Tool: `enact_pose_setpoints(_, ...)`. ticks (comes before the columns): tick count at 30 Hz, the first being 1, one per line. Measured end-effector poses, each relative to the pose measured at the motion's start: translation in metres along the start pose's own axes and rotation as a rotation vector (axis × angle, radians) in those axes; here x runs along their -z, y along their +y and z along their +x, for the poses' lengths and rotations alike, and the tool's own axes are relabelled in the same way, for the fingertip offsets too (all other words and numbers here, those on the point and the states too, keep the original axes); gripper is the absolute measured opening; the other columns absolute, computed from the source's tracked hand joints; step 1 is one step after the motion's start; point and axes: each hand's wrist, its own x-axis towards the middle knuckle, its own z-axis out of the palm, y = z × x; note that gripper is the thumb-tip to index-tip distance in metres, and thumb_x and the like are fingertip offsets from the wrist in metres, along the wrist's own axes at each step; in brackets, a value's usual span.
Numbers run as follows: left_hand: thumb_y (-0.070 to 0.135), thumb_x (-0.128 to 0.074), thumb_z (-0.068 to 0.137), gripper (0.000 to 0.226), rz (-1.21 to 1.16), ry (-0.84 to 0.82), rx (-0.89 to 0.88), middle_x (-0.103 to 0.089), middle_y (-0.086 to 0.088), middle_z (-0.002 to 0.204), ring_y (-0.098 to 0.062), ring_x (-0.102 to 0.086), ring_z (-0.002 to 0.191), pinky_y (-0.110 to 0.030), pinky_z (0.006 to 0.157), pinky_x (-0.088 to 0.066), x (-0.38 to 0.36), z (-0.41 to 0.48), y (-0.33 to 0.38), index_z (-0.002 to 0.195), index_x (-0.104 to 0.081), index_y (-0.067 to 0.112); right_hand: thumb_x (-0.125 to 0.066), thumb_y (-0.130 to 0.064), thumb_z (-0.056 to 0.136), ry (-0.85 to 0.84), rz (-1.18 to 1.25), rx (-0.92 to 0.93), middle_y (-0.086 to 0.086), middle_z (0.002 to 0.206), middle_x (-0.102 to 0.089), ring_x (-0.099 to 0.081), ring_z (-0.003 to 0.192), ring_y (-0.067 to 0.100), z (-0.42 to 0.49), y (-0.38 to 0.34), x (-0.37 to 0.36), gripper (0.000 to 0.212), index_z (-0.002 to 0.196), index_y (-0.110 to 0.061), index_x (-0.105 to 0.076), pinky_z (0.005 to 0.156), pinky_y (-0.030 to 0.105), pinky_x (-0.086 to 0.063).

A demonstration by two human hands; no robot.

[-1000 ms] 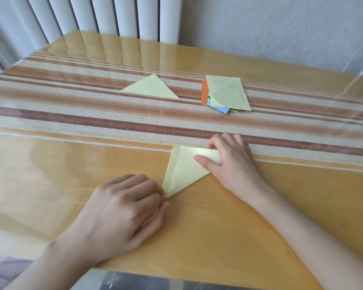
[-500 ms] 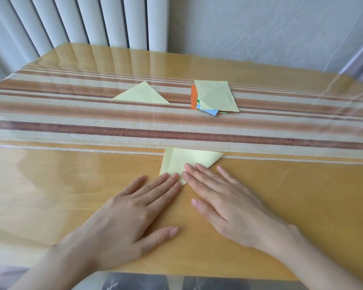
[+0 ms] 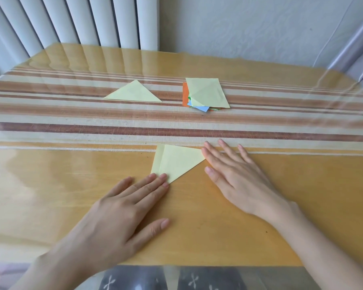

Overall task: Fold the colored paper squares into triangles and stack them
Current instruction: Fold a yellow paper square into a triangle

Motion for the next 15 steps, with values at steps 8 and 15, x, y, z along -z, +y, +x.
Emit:
enact_pose_setpoints(8, 0.051, -0.021, 0.097, 0.063, 0.128, 0.042, 0.084, -0.058, -0.004, 0.134, -0.020, -0.054, 0.124, -0.036, 0.104, -0.038, 0.006, 0.057, 0.028, 0.130, -0.057, 0.012, 0.018, -0.060, 0.080, 0.017, -0.043, -0.048, -0.023, 0.154, 0.013, 0.023, 0.142, 0.003, -0.002, -0.005, -0.003, 0.081, 0.153, -0.030, 0.002, 0.114, 0.030, 0.019)
enact_pose_setpoints(15, 0.061, 0.011, 0.083, 0.078, 0.051, -0.125, 0.095, -0.005, 0.017, 0.160, -0.009, -0.005, 0.148, -0.034, 0.118, -0.008, -0.003, 0.075, 0.024, 0.153, -0.011, 0.036, 0.015, -0.056, 0.078, 0.015, -0.005, -0.060, -0.025, 0.154, 0.013, 0.020, 0.141, -0.001, 0.001, -0.003, -0.004, 0.080, 0.153, -0.032, 0.002, 0.112, 0.029, 0.019)
